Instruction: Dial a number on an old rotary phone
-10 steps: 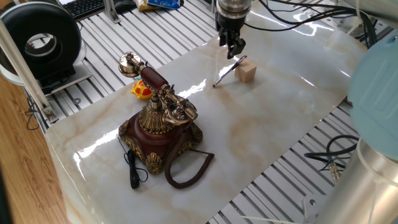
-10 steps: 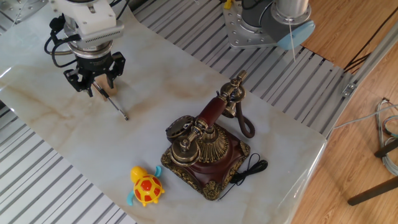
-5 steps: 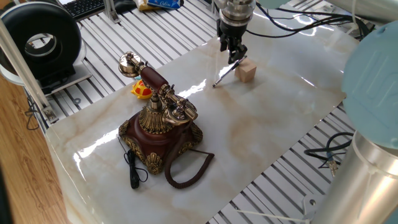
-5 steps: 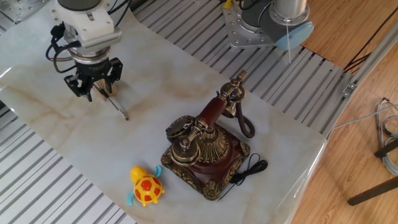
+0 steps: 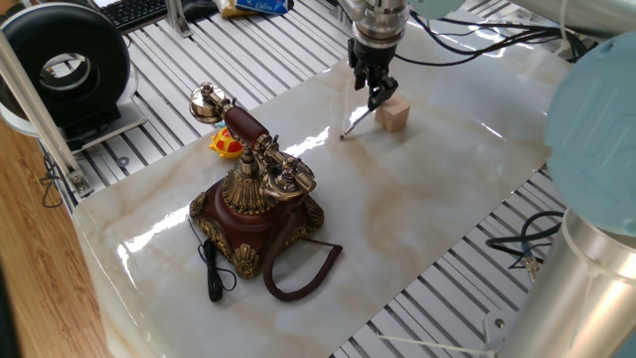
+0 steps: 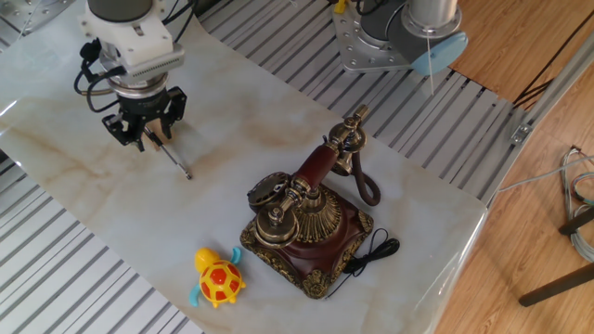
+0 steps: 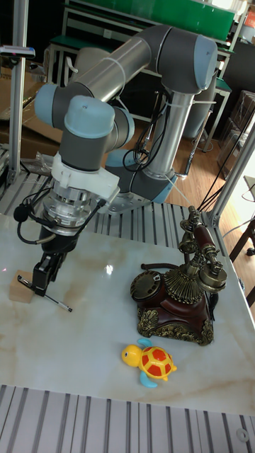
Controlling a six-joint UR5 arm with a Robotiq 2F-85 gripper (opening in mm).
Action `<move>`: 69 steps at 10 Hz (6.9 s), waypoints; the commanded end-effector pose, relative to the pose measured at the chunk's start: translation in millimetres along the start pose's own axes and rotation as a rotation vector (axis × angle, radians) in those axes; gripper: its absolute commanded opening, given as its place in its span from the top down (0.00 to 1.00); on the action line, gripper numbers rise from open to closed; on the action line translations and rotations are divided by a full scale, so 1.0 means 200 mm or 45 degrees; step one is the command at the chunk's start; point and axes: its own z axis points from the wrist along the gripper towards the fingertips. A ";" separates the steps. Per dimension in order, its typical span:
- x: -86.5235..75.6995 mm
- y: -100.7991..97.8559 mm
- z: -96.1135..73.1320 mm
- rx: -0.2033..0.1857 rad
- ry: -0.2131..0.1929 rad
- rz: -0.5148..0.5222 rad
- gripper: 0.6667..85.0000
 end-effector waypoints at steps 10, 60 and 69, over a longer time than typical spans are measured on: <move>0.01 0.03 0.07 -0.019 -0.023 -0.076 0.45; -0.32 0.20 -0.30 -0.037 0.004 0.098 0.99; -0.44 0.23 -0.35 -0.014 0.007 0.048 0.99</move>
